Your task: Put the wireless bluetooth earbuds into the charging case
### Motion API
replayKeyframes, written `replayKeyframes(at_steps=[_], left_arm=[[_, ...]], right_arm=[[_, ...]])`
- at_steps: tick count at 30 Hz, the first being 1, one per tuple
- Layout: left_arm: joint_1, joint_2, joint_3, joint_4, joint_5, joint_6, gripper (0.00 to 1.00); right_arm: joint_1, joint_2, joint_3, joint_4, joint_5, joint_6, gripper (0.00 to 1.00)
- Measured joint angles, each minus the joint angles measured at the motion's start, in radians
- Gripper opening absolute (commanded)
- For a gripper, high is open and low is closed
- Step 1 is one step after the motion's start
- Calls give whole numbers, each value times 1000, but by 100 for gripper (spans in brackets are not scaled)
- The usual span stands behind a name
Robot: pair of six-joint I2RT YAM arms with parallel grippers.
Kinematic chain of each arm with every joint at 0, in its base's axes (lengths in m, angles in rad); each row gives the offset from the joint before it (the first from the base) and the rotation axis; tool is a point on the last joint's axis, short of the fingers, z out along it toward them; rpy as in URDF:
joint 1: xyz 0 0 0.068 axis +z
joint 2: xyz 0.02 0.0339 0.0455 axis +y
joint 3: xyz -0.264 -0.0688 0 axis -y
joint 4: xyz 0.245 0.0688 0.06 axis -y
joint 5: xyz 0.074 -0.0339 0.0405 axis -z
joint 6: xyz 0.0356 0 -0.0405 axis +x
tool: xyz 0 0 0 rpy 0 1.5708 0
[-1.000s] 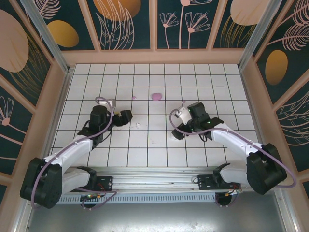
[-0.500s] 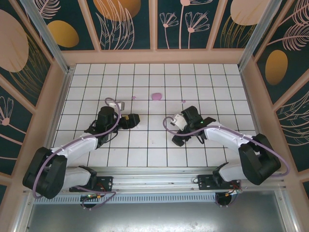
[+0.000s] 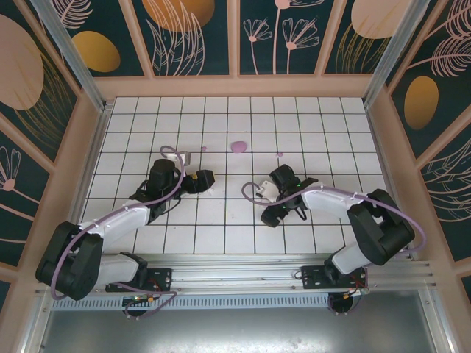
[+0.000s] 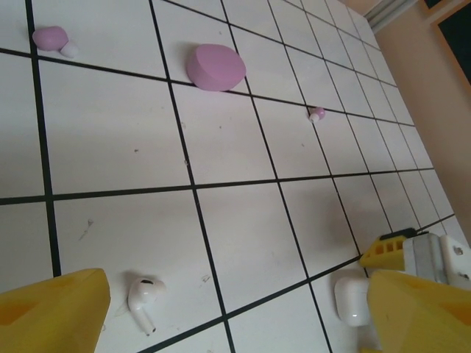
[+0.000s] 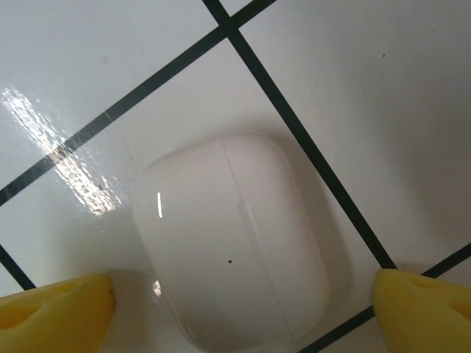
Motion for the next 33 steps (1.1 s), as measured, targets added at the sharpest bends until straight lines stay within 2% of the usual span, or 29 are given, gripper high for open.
replayKeyframes(at_steps=[7,10,20,28,33], left_arm=[[0,-2,46,-3,5,-2,89],[0,-9,51,-5,18,3,84],[0,-13,61,-11,115,33,72],[0,-64,63,10,264,85,68],[-30,-84,66,58,354,117,70]], right_arm=[[5,27,31,-14,-13,6,57],[5,28,32,-10,-16,13,53],[42,-16,31,24,-2,21,48],[133,-195,29,112,91,22,47],[203,-315,27,177,154,11,47]])
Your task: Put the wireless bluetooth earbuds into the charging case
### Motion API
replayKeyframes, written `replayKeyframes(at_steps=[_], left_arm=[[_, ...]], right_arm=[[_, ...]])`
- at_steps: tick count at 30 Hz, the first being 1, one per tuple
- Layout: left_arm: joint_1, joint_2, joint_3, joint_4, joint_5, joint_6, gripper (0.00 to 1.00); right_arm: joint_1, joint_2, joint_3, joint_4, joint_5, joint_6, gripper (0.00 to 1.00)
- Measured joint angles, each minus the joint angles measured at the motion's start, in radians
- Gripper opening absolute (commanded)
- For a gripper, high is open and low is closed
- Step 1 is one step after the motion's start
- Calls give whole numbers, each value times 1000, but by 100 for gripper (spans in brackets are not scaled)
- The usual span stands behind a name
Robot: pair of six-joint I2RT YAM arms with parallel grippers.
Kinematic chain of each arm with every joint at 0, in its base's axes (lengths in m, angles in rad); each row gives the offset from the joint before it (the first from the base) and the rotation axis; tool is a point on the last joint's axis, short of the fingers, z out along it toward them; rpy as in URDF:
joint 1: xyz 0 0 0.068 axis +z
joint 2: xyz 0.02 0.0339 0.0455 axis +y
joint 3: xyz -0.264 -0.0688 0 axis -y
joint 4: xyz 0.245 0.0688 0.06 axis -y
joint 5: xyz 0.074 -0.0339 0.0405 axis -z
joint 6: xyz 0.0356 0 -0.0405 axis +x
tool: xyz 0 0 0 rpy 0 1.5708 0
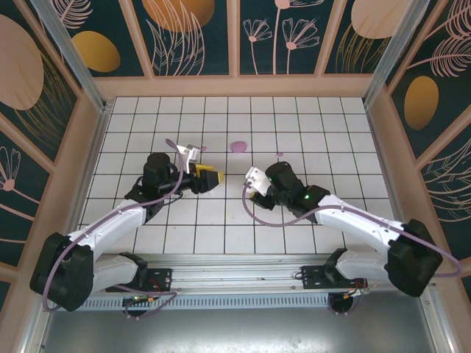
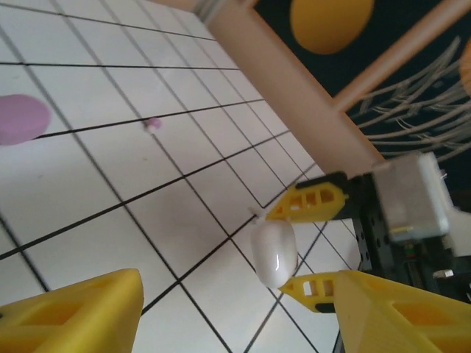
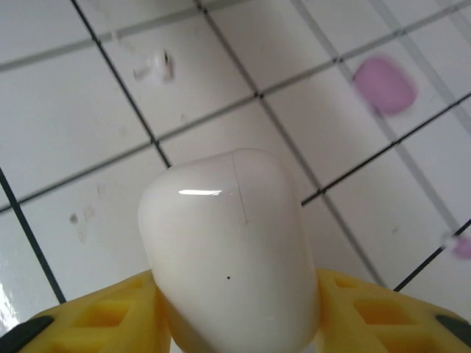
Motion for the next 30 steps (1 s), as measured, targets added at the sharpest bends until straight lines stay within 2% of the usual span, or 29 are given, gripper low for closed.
replayKeyframes(at_steps=[7,13,22,27,30], left_arm=[[-100,-6,58,-42,45,109,67],[-120,61,157,-121,108,155,53],[-118,111,180,-144,124,153,60],[-126,115,156,-119,130,134,57],[-128,132,145,-102,139,113,52]], right_arm=[[104,-51,13,24,106,-50,47],[152,-51,38,21,187,-76,47],[161,-58,40,12,233,-95,46],[164,-85,39,48,223,-95,46],[165,-113,37,71,208,-91,46]])
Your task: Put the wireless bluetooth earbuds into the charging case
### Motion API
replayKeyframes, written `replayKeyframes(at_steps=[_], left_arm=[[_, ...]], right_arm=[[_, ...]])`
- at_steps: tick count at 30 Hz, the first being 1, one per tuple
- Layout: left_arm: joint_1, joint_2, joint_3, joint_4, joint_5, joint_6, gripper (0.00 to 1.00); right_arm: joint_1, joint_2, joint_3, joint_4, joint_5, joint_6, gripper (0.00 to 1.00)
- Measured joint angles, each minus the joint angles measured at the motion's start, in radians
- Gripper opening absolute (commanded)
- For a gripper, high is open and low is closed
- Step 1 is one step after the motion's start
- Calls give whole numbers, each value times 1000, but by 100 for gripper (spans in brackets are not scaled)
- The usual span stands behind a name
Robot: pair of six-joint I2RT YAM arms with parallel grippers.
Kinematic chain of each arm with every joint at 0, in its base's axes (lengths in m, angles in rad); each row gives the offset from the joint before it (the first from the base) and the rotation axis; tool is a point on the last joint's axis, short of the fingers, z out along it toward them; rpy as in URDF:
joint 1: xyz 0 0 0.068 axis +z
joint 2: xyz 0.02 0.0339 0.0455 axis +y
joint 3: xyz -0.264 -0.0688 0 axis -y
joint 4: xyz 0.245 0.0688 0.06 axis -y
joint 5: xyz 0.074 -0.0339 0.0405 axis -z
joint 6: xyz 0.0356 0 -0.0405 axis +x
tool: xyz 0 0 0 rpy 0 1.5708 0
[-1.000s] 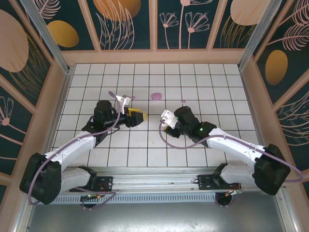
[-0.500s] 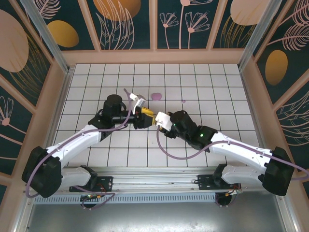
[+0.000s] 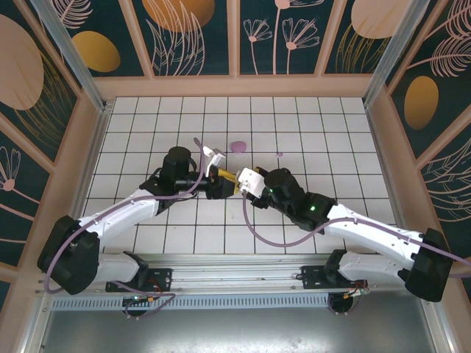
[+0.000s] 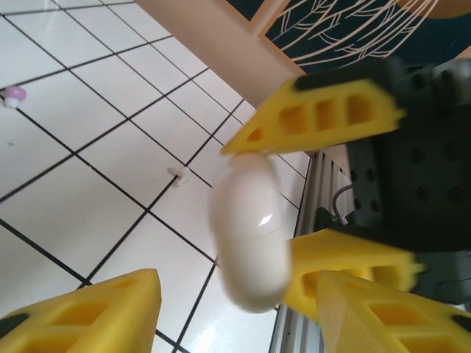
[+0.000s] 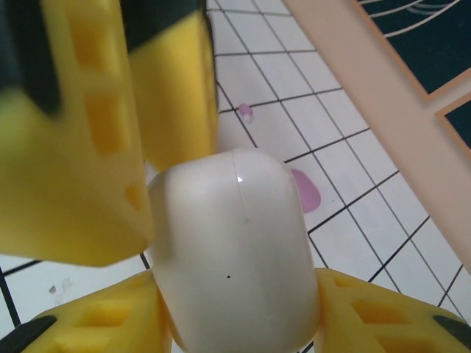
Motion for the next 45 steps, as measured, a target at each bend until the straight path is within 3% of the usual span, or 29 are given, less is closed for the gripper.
replayKeyframes(at_steps=[3,5,16,23,26,28,31,33,36,41,45], left_arm=[[0,8,-1,21,19,-14,44],[-4,8,-1,29,27,-16,43],[-5,8,-1,43,26,-39,56],[-5,8,-1,68,31,-60,35],[-5,8,-1,71,42,-61,33],[-5,8,-1,72,46,-64,23],[-5,6,-1,71,49,-68,11],[-5,3,-2,70,41,-61,9],[-5,-18,-11,61,4,-42,8],[-2,-133,-81,76,-92,-24,2],[8,-227,-116,78,-165,-19,0]], right_arm=[[-1,-16,0,6,-9,6,45],[-1,-17,0,5,-11,6,45],[-1,-17,-2,5,-37,17,45],[-1,-17,-3,5,-42,23,45],[-1,-17,-4,3,-42,24,45],[-1,-17,-4,2,-43,24,45],[-2,-17,-5,1,-38,27,58],[-2,-17,-5,3,-48,41,67],[-26,-22,-4,5,-118,81,72],[-198,-69,6,27,-369,243,77],[-238,-84,29,68,-477,397,76]])
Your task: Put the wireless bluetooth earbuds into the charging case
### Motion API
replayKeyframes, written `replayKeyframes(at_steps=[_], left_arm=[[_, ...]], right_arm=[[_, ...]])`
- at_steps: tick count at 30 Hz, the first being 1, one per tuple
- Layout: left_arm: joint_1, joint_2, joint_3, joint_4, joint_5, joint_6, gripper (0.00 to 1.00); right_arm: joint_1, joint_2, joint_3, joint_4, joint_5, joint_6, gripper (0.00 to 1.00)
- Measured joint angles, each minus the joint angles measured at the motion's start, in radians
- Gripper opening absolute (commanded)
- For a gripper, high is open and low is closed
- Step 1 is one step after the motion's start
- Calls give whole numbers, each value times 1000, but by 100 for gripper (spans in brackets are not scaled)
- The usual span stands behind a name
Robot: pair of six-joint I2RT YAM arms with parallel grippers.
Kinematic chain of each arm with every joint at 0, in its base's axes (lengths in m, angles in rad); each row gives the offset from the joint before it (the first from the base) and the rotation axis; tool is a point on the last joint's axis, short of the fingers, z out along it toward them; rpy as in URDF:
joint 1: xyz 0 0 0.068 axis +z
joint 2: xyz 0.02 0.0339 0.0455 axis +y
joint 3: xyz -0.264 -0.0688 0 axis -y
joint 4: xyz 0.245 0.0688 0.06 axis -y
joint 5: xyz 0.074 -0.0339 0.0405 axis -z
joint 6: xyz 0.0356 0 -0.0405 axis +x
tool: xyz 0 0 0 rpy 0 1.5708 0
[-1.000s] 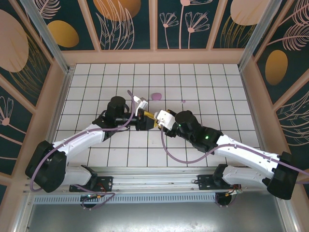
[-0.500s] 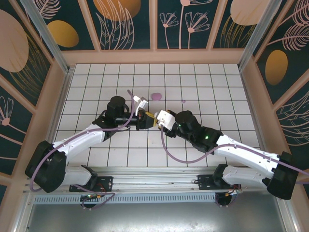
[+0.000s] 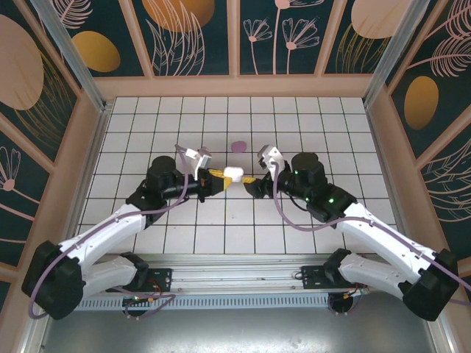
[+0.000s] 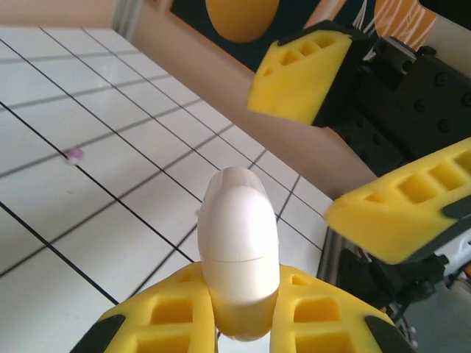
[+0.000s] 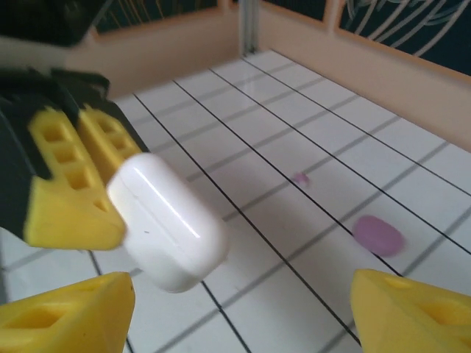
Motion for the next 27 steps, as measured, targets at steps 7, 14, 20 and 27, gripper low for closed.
replayKeyframes(at_steps=[7,14,20,27], left_arm=[[35,-61,-6,18,-38,-1,0],[41,-54,-6,45,32,-3,0],[41,-55,-34,103,85,-8,0],[43,-74,-46,121,94,-11,0]], right_arm=[[-1,104,72,66,-165,206,69],[-1,166,72,153,-234,316,64],[-21,166,42,261,-233,374,59],[-30,167,30,297,-238,396,59]])
